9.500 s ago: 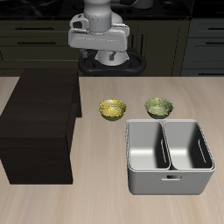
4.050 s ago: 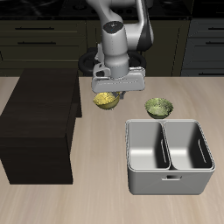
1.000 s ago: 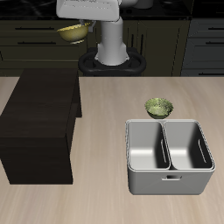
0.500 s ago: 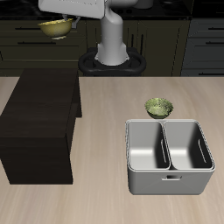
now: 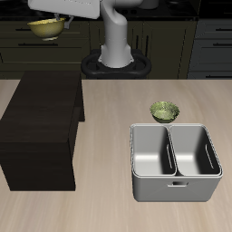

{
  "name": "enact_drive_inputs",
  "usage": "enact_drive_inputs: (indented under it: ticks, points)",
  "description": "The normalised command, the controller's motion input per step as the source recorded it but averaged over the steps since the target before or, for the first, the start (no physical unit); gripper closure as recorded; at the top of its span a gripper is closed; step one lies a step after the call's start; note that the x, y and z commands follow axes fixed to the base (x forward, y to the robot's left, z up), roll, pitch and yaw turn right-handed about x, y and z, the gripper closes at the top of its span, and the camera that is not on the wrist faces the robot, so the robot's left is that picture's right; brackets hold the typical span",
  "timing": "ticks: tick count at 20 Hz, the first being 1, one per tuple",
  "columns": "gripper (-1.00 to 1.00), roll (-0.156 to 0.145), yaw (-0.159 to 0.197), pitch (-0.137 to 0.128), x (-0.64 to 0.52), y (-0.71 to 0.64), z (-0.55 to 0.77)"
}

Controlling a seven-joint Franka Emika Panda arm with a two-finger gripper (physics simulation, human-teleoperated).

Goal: Place the yellow bowl on top of the shelf

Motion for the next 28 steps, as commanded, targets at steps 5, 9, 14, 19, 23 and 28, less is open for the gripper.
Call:
enact_drive_inputs:
  ticks: [5,9,14,19,23,28]
  points:
    - [1.00,0.000,0.031,-0.003,0.18,-0.05,0.04]
    - [1.00,-0.016,0.020,-0.007,0.28,-0.15,-0.02]
    - [1.00,0.004,0.025,0.014,0.18,-0.06,-0.09]
    - [1.00,-0.006,-0.027,-0.017,0.14,0.04,-0.14]
    - [1.00,0.054,-0.023,-0.007,0.04,0.20,-0.10]
    - [1.00,0.043,0.032,-0.025,0.06,0.15,-0.05]
